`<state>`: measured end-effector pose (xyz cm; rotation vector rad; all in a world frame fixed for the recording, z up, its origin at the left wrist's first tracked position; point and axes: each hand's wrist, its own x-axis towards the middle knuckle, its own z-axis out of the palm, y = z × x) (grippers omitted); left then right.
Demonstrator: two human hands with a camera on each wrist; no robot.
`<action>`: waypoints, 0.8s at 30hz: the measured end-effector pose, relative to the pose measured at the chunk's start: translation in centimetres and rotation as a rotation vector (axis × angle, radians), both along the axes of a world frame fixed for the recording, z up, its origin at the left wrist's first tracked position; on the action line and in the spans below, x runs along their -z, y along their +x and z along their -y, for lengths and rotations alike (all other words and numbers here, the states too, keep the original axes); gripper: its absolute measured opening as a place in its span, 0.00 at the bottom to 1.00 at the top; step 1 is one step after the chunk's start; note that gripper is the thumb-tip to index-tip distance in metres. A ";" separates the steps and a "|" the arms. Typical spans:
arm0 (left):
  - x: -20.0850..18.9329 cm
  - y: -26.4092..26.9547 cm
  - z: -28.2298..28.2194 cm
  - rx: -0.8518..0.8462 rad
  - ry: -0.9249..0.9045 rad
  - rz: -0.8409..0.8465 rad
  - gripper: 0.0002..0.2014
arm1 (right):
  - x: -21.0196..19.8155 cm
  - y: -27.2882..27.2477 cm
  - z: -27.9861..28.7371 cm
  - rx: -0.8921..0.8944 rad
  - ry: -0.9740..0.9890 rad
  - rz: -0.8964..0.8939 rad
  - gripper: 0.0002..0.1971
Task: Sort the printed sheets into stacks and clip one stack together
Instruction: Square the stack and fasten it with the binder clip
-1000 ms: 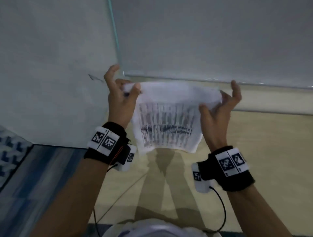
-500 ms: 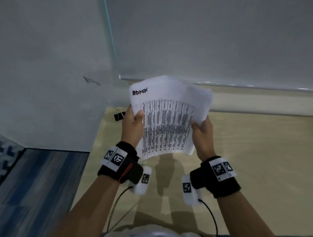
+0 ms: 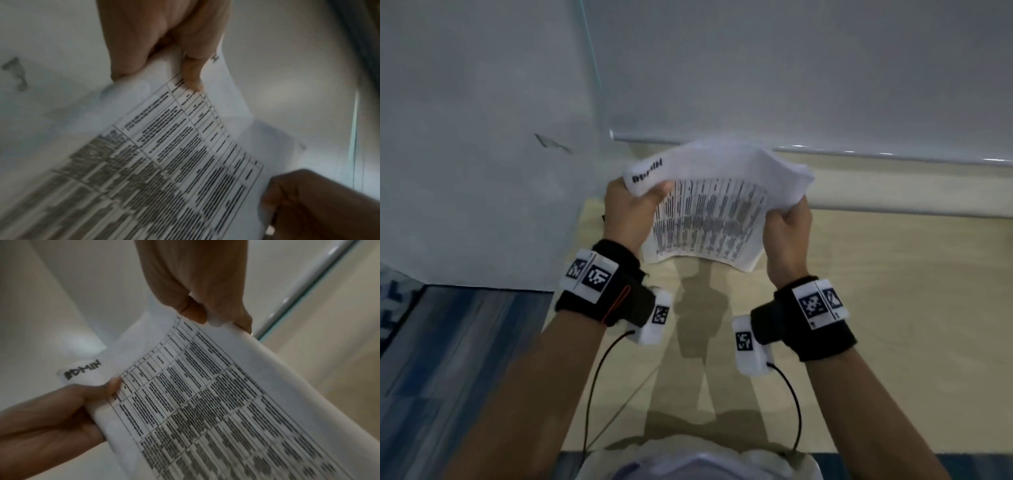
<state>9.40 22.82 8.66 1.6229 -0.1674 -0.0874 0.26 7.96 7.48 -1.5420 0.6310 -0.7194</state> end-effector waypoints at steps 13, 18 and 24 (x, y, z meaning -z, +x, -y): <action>3.7 0.1 -2.9 0.295 0.093 -0.206 0.23 | 2.7 0.1 -1.0 -0.032 -0.029 -0.209 0.21; 4.8 0.1 -1.7 0.128 0.053 -0.208 0.15 | 3.3 0.3 0.0 -0.010 -0.045 -0.193 0.12; 8.3 1.1 -0.4 -0.112 0.231 -0.265 0.12 | 7.1 1.2 0.8 -0.088 -0.067 -0.424 0.19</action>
